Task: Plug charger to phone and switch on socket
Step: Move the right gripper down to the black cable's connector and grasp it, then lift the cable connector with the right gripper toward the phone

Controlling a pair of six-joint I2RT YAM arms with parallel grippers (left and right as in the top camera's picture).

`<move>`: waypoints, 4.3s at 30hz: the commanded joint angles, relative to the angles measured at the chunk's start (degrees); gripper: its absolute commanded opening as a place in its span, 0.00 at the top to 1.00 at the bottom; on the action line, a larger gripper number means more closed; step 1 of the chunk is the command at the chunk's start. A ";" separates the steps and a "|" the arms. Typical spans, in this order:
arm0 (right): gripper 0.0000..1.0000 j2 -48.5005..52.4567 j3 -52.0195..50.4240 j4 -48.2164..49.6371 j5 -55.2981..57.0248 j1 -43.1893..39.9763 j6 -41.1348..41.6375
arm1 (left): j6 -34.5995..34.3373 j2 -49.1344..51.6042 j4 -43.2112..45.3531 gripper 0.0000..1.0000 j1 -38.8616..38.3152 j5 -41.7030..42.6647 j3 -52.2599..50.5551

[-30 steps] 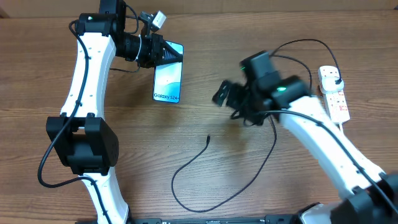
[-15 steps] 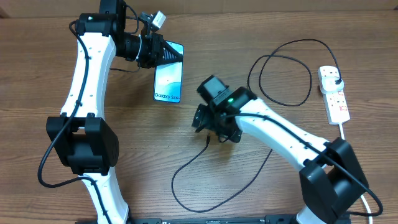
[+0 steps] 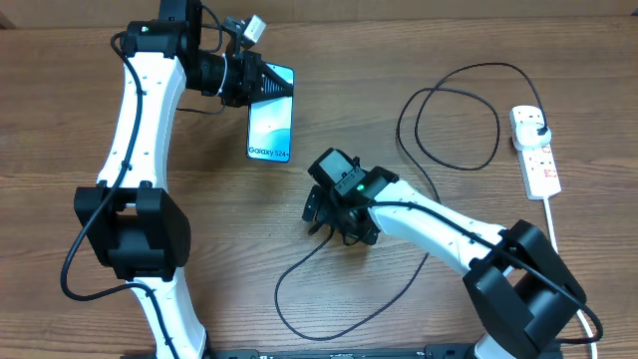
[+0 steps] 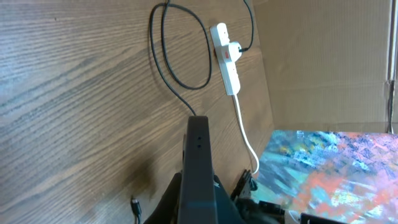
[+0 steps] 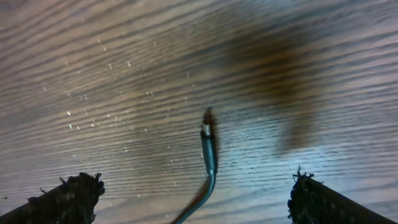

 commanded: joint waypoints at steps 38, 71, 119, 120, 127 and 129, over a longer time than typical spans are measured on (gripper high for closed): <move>0.76 3.39 -3.41 5.79 4.79 3.91 0.48 | -1.86 -0.87 2.78 0.96 -0.09 2.38 0.70; 0.96 3.39 -3.39 6.82 4.17 2.29 0.22 | -3.78 -0.87 4.20 0.96 -0.07 2.62 0.70; 0.96 3.37 -3.39 88.98 -45.18 -8.28 13.84 | -38.40 -0.87 35.52 0.96 12.31 24.02 0.70; 0.96 3.37 -3.39 90.12 -45.16 -8.41 13.99 | -39.15 -0.87 35.50 0.96 12.31 22.40 0.70; 0.96 3.37 -3.39 91.49 -44.74 -9.53 13.99 | -39.12 -0.87 35.28 0.96 11.21 21.05 0.70; 0.96 3.37 -3.39 91.65 -44.78 -9.62 13.99 | -37.70 -0.87 35.28 0.96 10.62 21.49 0.70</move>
